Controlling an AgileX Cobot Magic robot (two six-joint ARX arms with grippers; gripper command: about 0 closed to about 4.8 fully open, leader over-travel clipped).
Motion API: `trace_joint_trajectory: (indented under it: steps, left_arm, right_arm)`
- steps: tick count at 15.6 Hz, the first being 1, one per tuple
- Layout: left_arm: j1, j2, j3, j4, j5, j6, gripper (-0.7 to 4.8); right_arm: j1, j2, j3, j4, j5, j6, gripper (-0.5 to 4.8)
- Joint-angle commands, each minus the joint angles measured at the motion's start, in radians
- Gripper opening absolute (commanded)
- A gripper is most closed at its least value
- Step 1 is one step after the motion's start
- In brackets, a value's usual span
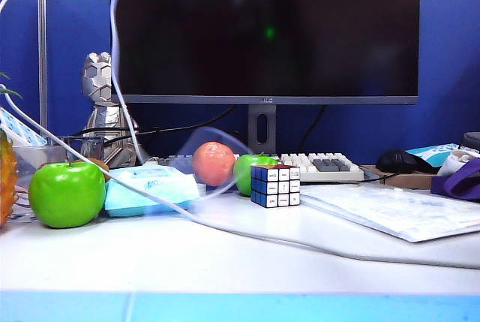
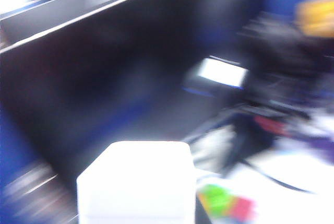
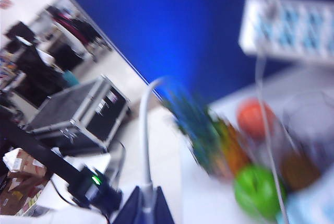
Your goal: Pick up the Type-C charging cable and the charging base, insert one end of the Type-C charger into the corresponding slot on the base, and finally place the plugged-in charger back on the table.
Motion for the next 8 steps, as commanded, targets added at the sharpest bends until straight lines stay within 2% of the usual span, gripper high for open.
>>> trace_joint_trajectory:
  steps: [1, 4, 6, 8]
  left_arm:
    - [0.0, -0.006, 0.005, 0.022, 0.248, 0.001, -0.06]
    - [0.0, -0.006, 0.005, 0.047, 0.419, 0.005, -0.06]
    - [0.0, -0.002, 0.005, 0.085, 0.431, 0.005, -0.06]
    - [0.0, 0.01, 0.005, 0.126, 0.377, 0.005, -0.06]
  right_arm:
    - [0.002, -0.008, 0.144, 0.126, -0.028, 0.102, -0.01]
    - [0.002, -0.008, 0.315, 0.288, -0.026, 0.224, -0.01]
    - [0.002, -0.008, 0.418, 0.39, 0.032, 0.34, -0.01]
    - [0.003, -0.008, 0.478, 0.44, 0.114, 0.449, -0.01]
